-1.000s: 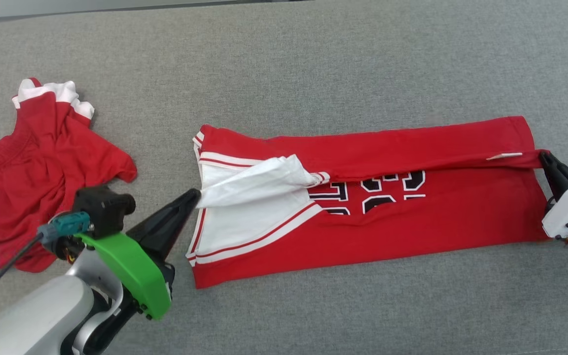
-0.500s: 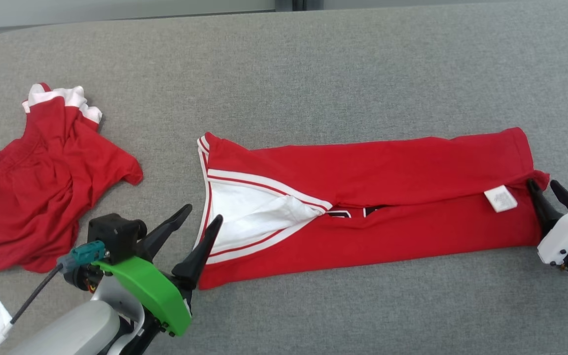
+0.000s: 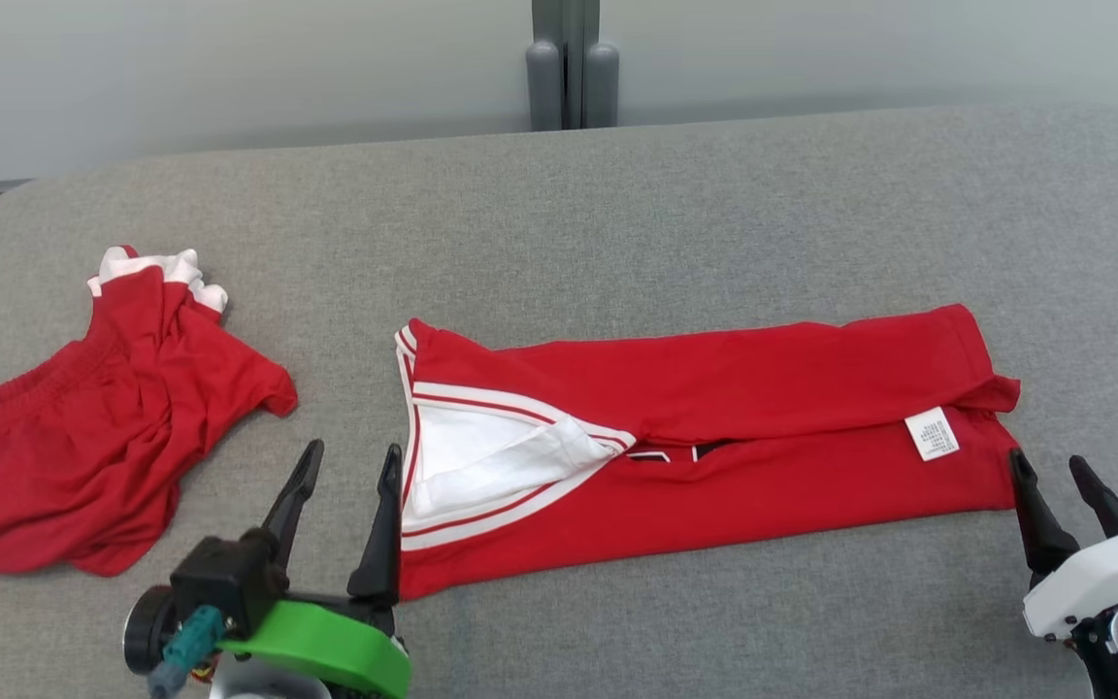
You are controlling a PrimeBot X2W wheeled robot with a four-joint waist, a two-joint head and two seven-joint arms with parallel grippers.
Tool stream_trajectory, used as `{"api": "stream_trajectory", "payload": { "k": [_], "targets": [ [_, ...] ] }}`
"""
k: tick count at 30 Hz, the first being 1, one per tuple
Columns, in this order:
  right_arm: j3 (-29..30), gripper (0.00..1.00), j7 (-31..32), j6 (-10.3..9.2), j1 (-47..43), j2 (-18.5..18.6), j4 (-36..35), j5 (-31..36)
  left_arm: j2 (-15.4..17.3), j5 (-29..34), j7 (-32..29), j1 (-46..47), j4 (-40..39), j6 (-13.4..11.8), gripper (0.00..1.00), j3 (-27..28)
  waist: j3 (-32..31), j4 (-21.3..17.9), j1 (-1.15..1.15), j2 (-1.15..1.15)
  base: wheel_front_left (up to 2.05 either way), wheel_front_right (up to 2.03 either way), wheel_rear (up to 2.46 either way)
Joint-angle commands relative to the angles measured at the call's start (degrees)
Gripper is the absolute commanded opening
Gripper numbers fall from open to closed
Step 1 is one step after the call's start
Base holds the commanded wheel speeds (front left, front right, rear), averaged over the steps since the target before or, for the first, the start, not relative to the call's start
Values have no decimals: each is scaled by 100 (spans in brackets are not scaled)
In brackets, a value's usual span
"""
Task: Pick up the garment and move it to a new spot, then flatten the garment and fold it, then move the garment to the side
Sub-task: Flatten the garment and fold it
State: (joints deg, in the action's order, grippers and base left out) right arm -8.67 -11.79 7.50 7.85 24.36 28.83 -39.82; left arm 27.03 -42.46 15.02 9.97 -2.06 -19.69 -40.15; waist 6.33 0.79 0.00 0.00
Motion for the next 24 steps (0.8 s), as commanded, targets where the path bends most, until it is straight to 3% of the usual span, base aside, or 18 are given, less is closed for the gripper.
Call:
{"api": "stream_trajectory", "payload": {
  "k": [1, 7, 13, 24],
  "targets": [
    [48, 100, -64, -2, -120, -43, 20, 35, -155, 274, 17, -278, -21, 14, 100, 204, -206, 3, 0, 0, 0, 0, 0],
    [334, 100, -152, -2, -319, -216, 242, -21, -857, 1444, 18, -1192, 5, 206, 100, 813, -488, 232, 0, 0, 0, 0, 0],
    [660, 100, -52, -1, -14, -323, 669, -52, -1249, 2184, 18, -1521, 229, 498, 100, 1027, -603, 554, 0, 0, 0, 0, 0],
    [1246, 100, 499, -1, 1203, -150, 2073, 678, -1748, 2778, 11, -1571, 424, 1010, 100, 1288, -292, 1013, 0, 0, 0, 0, 0]
  ]
}}
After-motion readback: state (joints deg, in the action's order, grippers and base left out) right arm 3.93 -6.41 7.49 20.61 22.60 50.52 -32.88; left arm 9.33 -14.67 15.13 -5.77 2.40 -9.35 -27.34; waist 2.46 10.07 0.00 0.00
